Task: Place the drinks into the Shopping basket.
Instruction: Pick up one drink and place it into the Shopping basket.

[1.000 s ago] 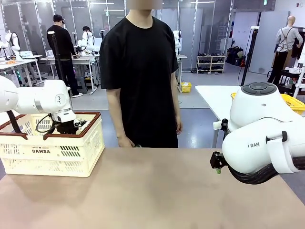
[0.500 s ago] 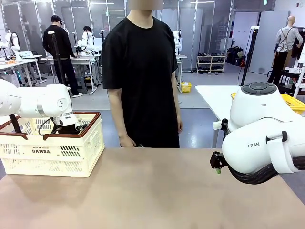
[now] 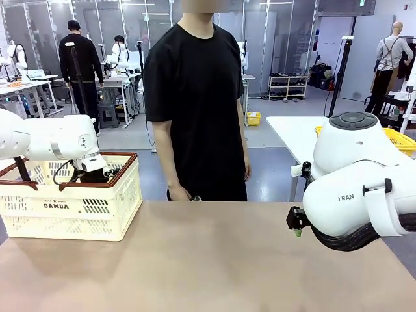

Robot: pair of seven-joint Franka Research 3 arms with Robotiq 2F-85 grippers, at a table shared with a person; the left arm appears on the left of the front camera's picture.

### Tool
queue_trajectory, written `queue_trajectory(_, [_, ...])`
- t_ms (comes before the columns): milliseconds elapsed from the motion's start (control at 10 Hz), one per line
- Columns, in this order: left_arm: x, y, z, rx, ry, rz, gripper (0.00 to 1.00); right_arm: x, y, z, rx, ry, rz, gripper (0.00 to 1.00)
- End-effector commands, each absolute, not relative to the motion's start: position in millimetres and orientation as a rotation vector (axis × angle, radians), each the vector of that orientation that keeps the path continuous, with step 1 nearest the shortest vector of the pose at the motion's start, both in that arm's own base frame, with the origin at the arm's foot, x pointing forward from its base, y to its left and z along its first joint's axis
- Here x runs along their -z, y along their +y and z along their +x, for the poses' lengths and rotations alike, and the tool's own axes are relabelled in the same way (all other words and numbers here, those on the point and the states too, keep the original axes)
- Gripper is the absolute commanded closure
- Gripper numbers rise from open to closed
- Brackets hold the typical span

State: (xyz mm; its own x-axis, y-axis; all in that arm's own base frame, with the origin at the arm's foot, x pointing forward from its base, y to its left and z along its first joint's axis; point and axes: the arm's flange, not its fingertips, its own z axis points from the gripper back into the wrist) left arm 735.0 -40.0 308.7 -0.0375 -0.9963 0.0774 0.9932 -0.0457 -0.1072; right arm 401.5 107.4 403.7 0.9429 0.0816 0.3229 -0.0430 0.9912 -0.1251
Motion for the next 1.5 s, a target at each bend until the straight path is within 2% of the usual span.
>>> queue_trajectory(0, [-308,-40,738,1.622,0.031,-0.164,0.22,-402,107,403,-0.058,-0.330,-0.113,0.00])
queue_trajectory(100, [-310,-39,735,1.626,0.023,-0.167,0.02,-402,107,403,-0.058,-0.330,-0.113,0.00])
queue_trajectory(200, [-313,-39,732,1.630,0.016,-0.167,0.19,-402,107,403,-0.058,-0.330,-0.113,0.00])
queue_trajectory(300, [-317,-39,729,1.626,0.017,-0.166,0.00,-402,107,403,-0.058,-0.330,-0.113,0.00])
queue_trajectory(1000, [-362,-42,693,1.672,-0.054,-0.112,0.00,-402,107,403,-0.058,-0.330,-0.113,0.00])
queue_trajectory(1300, [-369,-38,687,1.668,-0.078,-0.075,0.00,-402,107,403,-0.058,-0.330,-0.113,0.00])
queue_trajectory(1400, [-370,-45,704,1.650,-0.029,-0.095,0.00,-402,107,403,-0.058,-0.330,-0.113,0.00])
